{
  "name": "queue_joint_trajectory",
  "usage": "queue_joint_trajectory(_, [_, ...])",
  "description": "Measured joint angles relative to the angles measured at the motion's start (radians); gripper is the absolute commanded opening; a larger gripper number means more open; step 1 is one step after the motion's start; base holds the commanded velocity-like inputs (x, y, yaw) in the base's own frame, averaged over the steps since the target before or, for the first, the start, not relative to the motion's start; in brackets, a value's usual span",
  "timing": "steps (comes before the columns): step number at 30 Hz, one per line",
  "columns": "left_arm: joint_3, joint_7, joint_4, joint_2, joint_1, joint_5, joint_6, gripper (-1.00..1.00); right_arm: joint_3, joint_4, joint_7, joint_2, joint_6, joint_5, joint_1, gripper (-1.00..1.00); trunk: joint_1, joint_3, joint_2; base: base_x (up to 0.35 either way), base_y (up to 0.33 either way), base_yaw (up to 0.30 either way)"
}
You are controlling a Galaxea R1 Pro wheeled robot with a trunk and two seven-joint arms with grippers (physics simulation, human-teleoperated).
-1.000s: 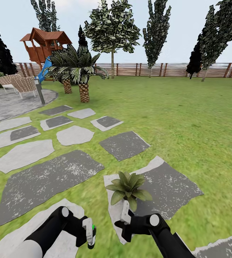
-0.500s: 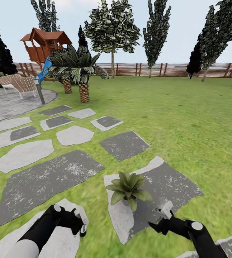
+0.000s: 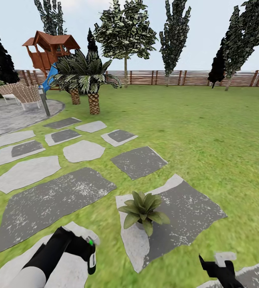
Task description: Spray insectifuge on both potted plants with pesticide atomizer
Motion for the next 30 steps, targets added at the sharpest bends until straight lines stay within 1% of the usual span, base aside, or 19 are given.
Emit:
queue_joint_trajectory(2, [-0.002,0.001,-0.002,-0.012,-0.001,-0.001,0.023,-1.0,-0.001,0.038,-0.025,0.001,-0.04,0.001,0.0,1.0,0.0,0.0,0.0,0.0,0.0,0.0])
queue_joint_trajectory(4, [-0.003,0.001,-0.003,-0.019,-0.001,-0.003,0.038,-1.0,-0.002,0.055,-0.034,0.003,-0.058,0.001,0.001,1.0,0.0,0.0,0.0,0.0,0.0,0.0])
queue_joint_trajectory(5, [-0.004,0.001,-0.003,-0.022,-0.003,-0.004,0.057,-1.0,-0.002,0.062,-0.038,0.003,-0.065,0.001,0.001,1.0,0.0,0.0,0.0,0.0,0.0,0.0])
queue_joint_trajectory(8, [-0.005,0.002,-0.003,-0.024,-0.008,-0.006,0.105,-1.0,-0.003,0.069,-0.042,0.002,-0.069,-0.001,0.001,1.0,0.0,0.0,0.0,0.0,0.0,0.0])
queue_joint_trajectory(11, [-0.006,0.003,-0.004,-0.025,-0.015,-0.006,0.137,-1.0,-0.003,0.071,-0.044,0.002,-0.07,-0.002,0.002,1.0,0.0,0.0,0.0,0.0,0.0,0.0])
queue_joint_trajectory(14, [-0.007,0.003,-0.004,-0.026,-0.035,-0.007,0.157,-1.0,-0.005,0.083,-0.045,0.002,-0.07,-0.003,0.002,1.0,0.0,0.0,0.0,0.0,0.0,0.0])
queue_joint_trajectory(16, [-0.007,0.003,-0.004,-0.026,-0.047,-0.007,0.183,-1.0,-0.005,0.09,-0.045,0.002,-0.07,-0.003,0.002,1.0,0.0,0.0,0.0,0.0,0.0,0.0])
queue_joint_trajectory(19, [-0.01,0.002,-0.004,-0.029,-0.067,-0.003,0.267,-1.0,-0.005,0.106,-0.046,0.004,-0.071,-0.003,0.002,1.0,0.0,0.0,0.0,0.0,0.0,0.0])
queue_joint_trajectory(20, [-0.015,0.001,-0.004,-0.032,-0.074,-0.001,0.295,-1.0,-0.005,0.11,-0.046,0.004,-0.072,-0.003,0.002,1.0,0.0,0.0,0.0,0.0,0.0,0.0])
queue_joint_trajectory(22, [-0.037,0.0,-0.004,-0.041,-0.096,0.001,0.338,-1.0,-0.005,0.113,-0.043,0.003,-0.071,-0.003,0.002,1.0,0.0,0.0,0.0,0.0,0.0,0.0])
queue_joint_trajectory(26, [-0.115,0.001,-0.002,-0.047,-0.129,0.002,0.402,-1.0,-0.005,0.115,-0.043,0.002,-0.071,-0.002,0.002,1.0,0.0,0.0,0.0,0.0,0.0,0.0])
queue_joint_trajectory(29, [-0.143,0.0,-0.002,-0.048,-0.135,0.003,0.434,-1.0,-0.005,0.115,-0.043,0.0,-0.07,-0.002,0.002,1.0,0.0,0.0,0.0,0.0,0.0,0.0])
queue_joint_trajectory(30, [-0.146,0.0,-0.002,-0.048,-0.136,0.004,0.439,-1.0,-0.005,0.115,-0.043,0.0,-0.07,-0.002,0.002,1.0,0.0,0.0,0.0,0.0,0.0,0.0])
